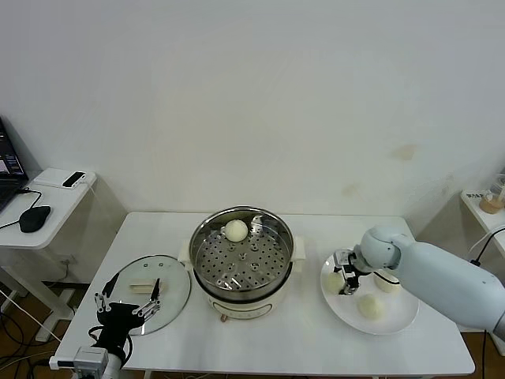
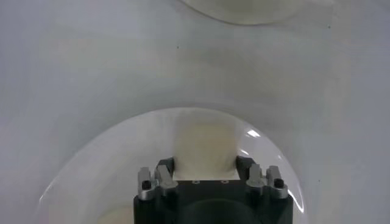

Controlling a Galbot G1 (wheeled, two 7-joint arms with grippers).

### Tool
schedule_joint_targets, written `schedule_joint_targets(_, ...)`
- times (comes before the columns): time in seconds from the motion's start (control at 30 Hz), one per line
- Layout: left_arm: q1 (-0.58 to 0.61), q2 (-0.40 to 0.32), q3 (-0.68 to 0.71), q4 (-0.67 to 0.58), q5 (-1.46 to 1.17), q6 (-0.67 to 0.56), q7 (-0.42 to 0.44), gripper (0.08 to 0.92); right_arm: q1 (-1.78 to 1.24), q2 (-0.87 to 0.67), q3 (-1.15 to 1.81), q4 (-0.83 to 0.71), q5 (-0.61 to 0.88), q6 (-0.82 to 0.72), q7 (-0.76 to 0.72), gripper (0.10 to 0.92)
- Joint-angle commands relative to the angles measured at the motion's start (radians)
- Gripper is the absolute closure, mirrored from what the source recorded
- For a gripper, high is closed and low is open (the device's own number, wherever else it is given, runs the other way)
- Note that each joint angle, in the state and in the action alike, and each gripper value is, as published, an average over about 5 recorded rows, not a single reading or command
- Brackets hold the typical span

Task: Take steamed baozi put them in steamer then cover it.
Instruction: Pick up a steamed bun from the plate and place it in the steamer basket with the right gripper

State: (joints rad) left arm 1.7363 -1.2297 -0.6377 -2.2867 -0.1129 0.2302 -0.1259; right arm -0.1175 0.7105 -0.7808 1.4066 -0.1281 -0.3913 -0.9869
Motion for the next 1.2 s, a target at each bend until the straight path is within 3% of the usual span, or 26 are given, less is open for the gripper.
schedule_joint_targets(0.03,-0.001,0.003,0.001,-0.007,0.000,0.001,0.000,0.177,0.066,-0.036,-0.006,0.032,0.019,-0.002,-0.046,0.412)
schedule_joint_targets(0.3,-0.003,0.010,0.005,-0.010,-0.002,0.001,0.001,0.177,0.275,-0.120,-0.043,0.109,0.114,-0.027,-0.080,0.406)
schedule_joint_targets(0.5,-0.006,0.015,0.010,-0.014,-0.003,0.001,0.001,0.177,0.512,-0.096,-0.142,0.161,0.236,-0.082,-0.063,0.400)
schedule_joint_targets(0.77,-0.009,0.014,0.010,-0.011,-0.003,0.000,0.001,0.177,0.747,0.107,-0.283,0.190,0.437,-0.183,0.024,0.390)
schedule_joint_targets(1.2,-0.003,0.025,-0.023,-0.013,0.004,-0.002,0.002,0.177,0.603,0.471,-0.331,0.051,0.614,-0.299,0.173,0.389)
